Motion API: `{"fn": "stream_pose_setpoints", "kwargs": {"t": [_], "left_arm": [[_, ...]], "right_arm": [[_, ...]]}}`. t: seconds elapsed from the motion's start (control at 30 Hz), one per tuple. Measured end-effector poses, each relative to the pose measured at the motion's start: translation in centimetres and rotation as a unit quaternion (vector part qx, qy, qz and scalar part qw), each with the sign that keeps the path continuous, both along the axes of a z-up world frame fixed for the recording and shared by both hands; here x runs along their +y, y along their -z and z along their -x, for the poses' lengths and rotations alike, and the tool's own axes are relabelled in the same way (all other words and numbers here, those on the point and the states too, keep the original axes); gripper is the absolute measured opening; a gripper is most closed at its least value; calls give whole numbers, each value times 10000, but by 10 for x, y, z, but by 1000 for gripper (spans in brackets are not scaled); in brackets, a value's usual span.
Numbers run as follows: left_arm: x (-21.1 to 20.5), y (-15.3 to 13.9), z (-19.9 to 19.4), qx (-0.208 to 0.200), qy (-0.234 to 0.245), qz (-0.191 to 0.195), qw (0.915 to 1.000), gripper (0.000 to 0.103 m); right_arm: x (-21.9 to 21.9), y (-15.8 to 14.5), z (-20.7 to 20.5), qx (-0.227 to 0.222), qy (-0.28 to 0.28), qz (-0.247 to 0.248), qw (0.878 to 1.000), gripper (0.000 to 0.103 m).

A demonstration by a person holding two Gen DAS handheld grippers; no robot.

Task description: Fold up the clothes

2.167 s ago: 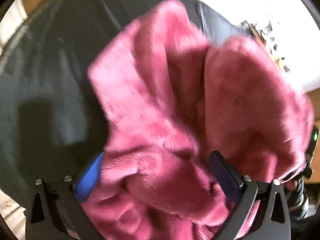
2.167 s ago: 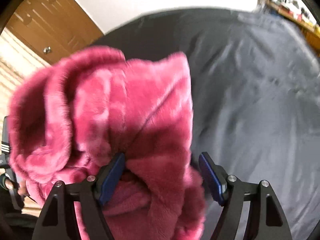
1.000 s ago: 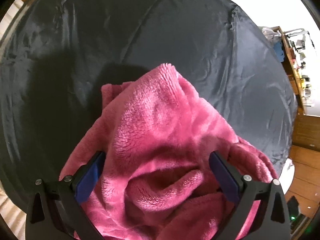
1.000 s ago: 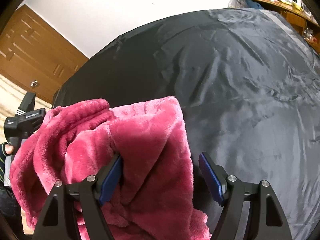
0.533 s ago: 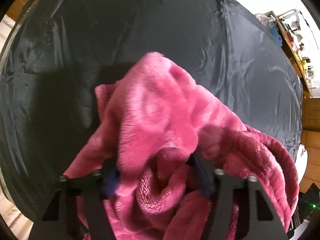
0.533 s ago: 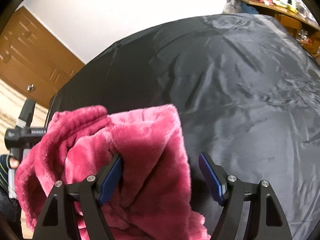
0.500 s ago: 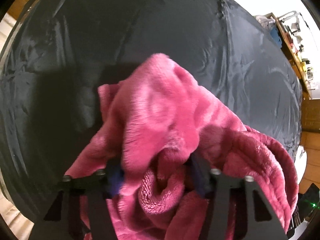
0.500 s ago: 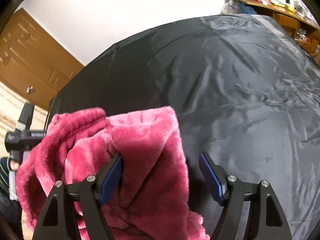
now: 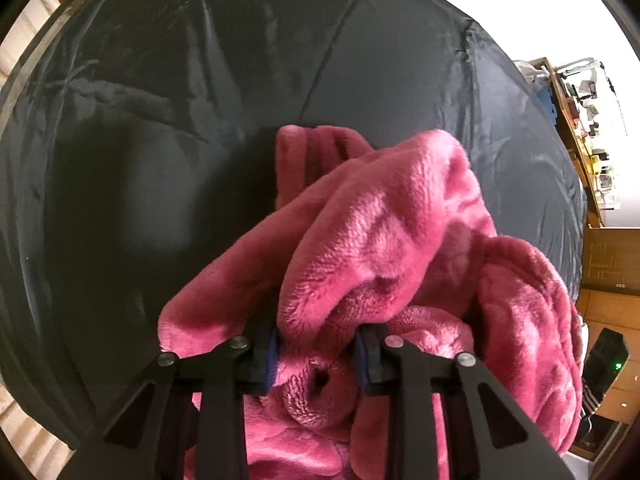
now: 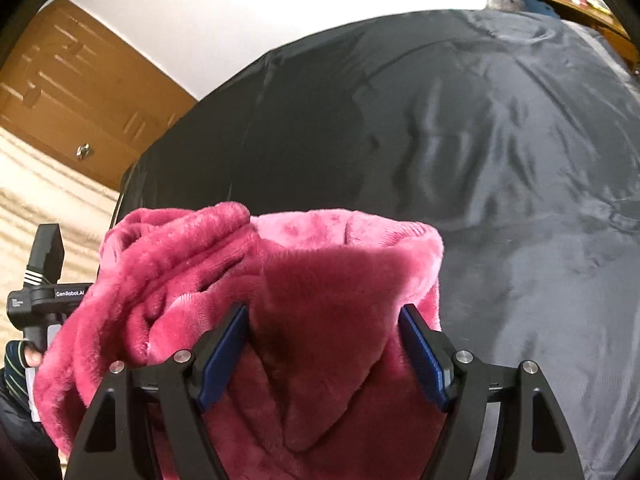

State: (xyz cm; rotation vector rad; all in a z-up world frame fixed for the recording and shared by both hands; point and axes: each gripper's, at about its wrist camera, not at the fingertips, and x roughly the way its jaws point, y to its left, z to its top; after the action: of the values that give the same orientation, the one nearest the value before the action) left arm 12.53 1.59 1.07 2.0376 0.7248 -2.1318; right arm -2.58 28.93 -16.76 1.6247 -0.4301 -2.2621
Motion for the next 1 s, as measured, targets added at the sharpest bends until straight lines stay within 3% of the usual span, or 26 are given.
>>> {"fn": "stream_pose_setpoints", "kwargs": {"t": [0.03, 0.07, 0.2, 0.4, 0.57, 0.67, 0.83, 0.9, 1.0], "left_arm": [[1, 1, -1, -10, 20, 28, 10000, 35], [2, 1, -2, -13, 56, 65, 10000, 35], [2, -5, -11, 67, 89, 131, 9999, 33], [-19, -41, -38, 677, -287, -261, 9970, 26], [-24, -80, -36, 1269, -464, -424, 9899, 25], [-33, -108, -45, 1802, -547, -511, 9808, 24], [-43, -155, -59, 2544, -710, -487, 9633, 24], [-35, -149, -29, 2724, -821, -473, 9575, 24], [-22, -144, -31, 2793, -921, -431, 9548, 24]], "right_arm": [[0, 2, 0, -5, -16, -15, 10000, 62], [1, 3, 0, -10, -31, -29, 10000, 48], [5, -6, -13, 285, 129, -106, 9995, 27], [0, -72, -46, 1642, 366, -923, 9814, 24], [10, -132, -61, 2467, 674, -1043, 9611, 21], [14, -169, -67, 2950, 869, -1116, 9450, 17], [20, -208, -72, 3401, 958, -1232, 9273, 17], [30, -215, -75, 3489, 1064, -1240, 9228, 17], [44, -217, -73, 3397, 968, -1184, 9280, 17]]}}
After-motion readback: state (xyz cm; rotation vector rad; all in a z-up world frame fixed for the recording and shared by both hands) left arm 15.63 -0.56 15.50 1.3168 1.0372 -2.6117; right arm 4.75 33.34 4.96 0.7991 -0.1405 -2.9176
